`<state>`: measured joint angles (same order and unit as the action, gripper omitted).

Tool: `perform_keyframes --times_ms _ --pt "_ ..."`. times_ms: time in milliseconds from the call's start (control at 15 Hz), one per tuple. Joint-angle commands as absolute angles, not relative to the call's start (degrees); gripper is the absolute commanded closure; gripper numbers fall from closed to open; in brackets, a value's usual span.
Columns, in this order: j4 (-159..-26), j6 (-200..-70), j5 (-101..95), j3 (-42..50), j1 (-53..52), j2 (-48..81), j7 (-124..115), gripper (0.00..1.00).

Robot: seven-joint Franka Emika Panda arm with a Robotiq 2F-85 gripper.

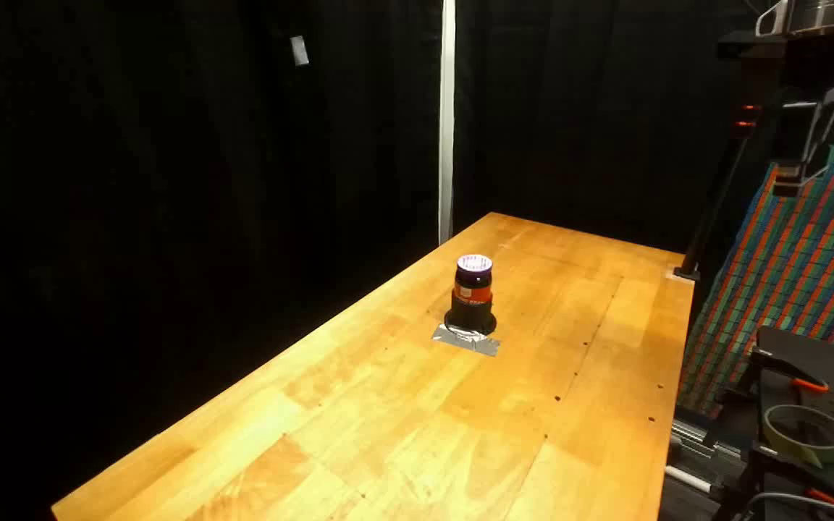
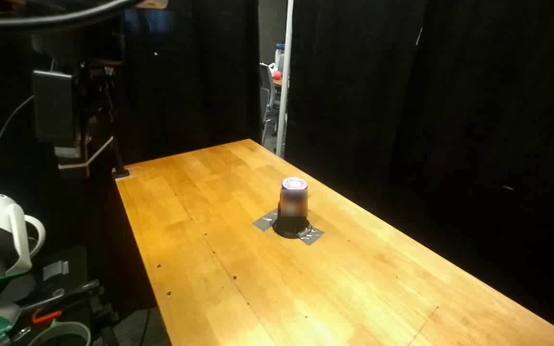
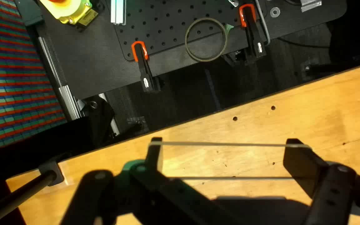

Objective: Put the elastic around the bottle

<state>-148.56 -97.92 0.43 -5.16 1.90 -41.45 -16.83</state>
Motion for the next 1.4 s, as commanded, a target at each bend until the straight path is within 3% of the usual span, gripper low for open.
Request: perform_keyframes --times_ms 0,333,733,1067,1333 --pt "-148.44 -97.86 0.51 -5.28 2.07 -41.47 -16.72 0.00" --pt "-145.47 -103.53 1.02 -7.42 1.00 -37.06 -17.92 0.00" --pt "-134.26 -122.81 -0.94 -13.65 -0.91 -17.82 -21.33 0.00" --pt "-122.95 -135.14 -3.28 -13.40 -1.80 0.22 -25.70 0.00" --pt "-112.41 -134.88 -6.99 -9.83 -3.82 12.49 -25.93 0.00"
